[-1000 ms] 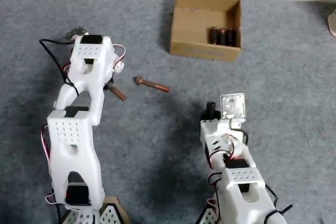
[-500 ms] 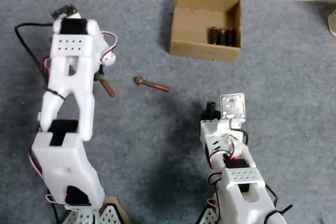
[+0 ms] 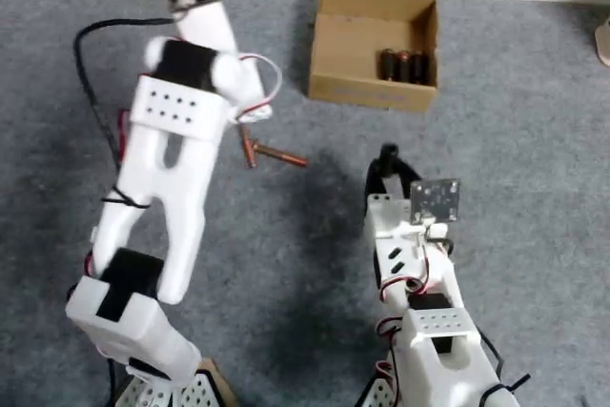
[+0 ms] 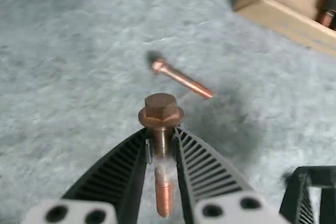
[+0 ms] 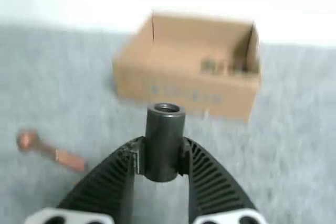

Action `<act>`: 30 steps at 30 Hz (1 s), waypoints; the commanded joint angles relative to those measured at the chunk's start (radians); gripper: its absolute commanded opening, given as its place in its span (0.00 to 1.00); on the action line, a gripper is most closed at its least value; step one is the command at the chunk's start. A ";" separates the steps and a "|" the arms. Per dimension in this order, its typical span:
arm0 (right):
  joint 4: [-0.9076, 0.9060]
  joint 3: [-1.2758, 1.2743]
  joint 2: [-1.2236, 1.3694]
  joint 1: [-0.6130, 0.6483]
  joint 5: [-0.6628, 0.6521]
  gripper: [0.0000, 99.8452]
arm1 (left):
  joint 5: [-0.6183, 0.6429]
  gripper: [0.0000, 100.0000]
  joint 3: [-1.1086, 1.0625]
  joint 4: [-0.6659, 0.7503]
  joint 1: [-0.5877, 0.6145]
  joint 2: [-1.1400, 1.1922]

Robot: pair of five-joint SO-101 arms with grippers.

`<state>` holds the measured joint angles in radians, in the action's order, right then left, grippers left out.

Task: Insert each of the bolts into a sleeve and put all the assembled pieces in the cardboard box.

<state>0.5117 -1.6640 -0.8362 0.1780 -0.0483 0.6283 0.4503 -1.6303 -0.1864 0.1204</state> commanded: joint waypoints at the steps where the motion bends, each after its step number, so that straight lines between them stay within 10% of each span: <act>1: 0.136 -0.084 -0.027 -0.005 -0.015 0.00 | -0.006 0.00 0.013 0.064 -0.067 -0.061; 30: 0.067 -0.097 -0.019 0.186 -0.017 0.00 | -0.006 0.00 0.013 0.500 -0.165 -0.068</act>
<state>0.5792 -1.6640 -0.8393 0.3514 -0.0483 0.6299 0.4503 -1.1638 -0.2892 0.1204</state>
